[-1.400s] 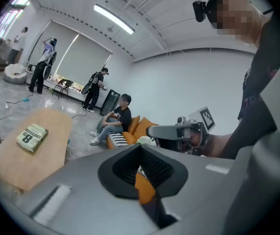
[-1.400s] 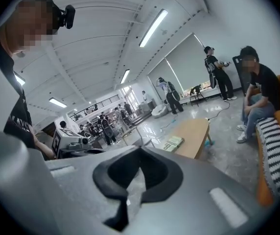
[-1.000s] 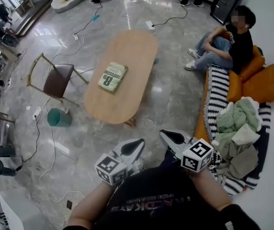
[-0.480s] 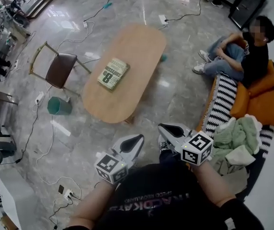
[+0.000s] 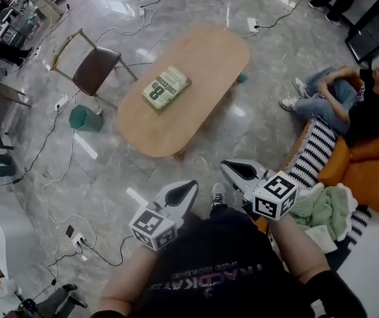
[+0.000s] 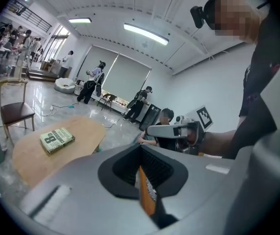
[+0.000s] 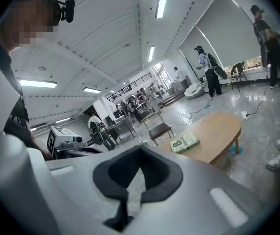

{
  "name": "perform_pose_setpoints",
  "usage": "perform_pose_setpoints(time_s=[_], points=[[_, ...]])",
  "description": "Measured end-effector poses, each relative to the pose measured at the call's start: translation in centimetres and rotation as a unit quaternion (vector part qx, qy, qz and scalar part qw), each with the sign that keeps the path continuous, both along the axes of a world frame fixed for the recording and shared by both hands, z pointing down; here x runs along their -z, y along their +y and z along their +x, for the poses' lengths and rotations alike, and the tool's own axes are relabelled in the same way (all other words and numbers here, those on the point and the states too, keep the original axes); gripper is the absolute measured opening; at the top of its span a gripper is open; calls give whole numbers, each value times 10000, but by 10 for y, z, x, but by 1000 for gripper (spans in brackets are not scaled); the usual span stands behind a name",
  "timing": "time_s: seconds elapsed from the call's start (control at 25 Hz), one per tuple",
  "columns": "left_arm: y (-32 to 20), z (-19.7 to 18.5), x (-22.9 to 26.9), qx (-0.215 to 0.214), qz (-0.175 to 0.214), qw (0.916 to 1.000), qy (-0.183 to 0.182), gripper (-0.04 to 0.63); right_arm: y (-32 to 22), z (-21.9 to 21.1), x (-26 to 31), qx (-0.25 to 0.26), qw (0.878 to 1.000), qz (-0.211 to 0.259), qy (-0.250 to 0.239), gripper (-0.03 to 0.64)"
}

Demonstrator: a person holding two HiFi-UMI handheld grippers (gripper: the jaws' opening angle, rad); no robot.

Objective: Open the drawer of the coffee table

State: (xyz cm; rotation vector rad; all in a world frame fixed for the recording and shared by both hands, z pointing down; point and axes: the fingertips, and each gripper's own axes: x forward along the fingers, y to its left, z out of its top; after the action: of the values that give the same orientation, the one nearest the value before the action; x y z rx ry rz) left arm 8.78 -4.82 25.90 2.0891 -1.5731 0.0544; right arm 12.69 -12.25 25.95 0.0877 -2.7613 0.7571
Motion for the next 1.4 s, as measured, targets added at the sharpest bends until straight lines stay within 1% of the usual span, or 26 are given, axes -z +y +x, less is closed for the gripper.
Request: perform_pose_setpoints(time_s=[0.16,0.32,0.56,0.68,0.88,1.0,1.16,1.32,1.4], points=[[12,-7,-3,154,-107,9998,64,0,1,-7,-6,75,9999,-55,109,1],[30,-22,-5,294,-103,9993,205,0,20,-23,-7,103,9997,-65,193,1],[62,-43,-7,283,98,9992,264,0,58,-51,-4,154,9995,63,264,1],[77,-51,-13,317,124,9991,266,0,69,-57,-8,147,9993,121,327,1],[85,-72,-24,603,20,9977,298,0,74,-67,-15,215,9989,203,371,1],[87,-77,-31,703,-8,9972,265,-2,65,-71,-21,295,9983,276,416,1],[74,-86,-45,898,-63,9959,76,-1,40,-75,-33,446,9970,406,476,1],[51,-93,-66,1274,-367,9912,-35,0,3,-73,-56,640,9956,361,585,1],[39,-94,-84,1413,-453,9888,-149,0,-18,-71,-73,726,9946,351,652,1]])
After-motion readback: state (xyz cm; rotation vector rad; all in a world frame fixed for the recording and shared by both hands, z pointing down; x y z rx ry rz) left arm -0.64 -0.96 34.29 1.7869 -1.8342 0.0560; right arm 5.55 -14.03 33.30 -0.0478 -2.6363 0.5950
